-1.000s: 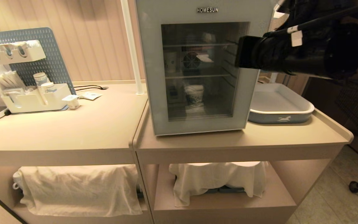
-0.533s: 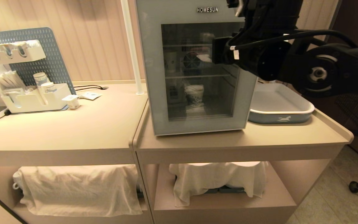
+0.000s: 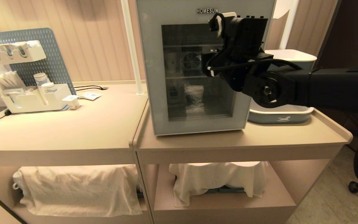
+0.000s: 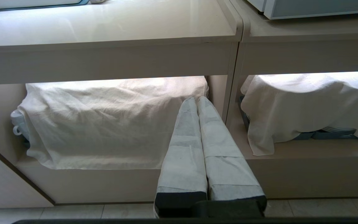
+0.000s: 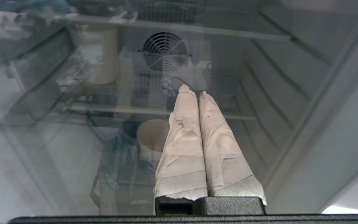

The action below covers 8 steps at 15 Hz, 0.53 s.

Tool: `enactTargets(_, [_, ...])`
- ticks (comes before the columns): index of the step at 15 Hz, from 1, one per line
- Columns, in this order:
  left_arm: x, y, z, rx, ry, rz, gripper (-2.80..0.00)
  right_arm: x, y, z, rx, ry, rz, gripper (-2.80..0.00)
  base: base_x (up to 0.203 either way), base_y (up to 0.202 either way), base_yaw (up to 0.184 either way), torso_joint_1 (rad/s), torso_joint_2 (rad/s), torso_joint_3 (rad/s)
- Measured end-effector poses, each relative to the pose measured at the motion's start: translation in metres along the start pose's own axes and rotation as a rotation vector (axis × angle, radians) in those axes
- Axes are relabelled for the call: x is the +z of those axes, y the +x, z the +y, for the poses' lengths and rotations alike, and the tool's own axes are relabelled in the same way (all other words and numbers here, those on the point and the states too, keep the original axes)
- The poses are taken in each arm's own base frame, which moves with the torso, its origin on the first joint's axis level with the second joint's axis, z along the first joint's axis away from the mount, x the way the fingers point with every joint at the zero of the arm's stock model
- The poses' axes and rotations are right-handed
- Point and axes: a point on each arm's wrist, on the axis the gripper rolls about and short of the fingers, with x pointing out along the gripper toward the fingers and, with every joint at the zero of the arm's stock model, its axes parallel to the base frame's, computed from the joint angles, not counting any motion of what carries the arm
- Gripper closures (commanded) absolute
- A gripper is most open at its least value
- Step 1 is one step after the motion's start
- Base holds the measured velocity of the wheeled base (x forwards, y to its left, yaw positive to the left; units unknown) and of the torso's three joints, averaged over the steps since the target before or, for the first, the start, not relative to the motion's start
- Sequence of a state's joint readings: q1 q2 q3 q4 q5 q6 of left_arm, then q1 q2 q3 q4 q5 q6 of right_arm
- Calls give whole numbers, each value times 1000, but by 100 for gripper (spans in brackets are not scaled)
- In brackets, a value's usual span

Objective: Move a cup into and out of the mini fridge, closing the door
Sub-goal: Close the freezer door

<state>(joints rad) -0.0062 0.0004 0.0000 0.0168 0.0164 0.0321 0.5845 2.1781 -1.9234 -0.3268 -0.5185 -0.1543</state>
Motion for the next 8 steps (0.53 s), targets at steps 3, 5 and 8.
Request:
enactTargets(3, [0, 0, 0, 0, 0, 0, 0, -8, 7, 4, -5, 14, -29, 0, 0, 0, 0, 0, 0, 0])
enactTargets(5, [0, 0, 0, 0, 0, 0, 0, -12, 10, 4, -7, 14, -24, 0, 0, 0, 0, 0, 0, 0])
enactTargets(8, [0, 0, 0, 0, 0, 0, 0, -13, 9, 3, -7, 4, -10, 0, 0, 0, 0, 0, 0, 0])
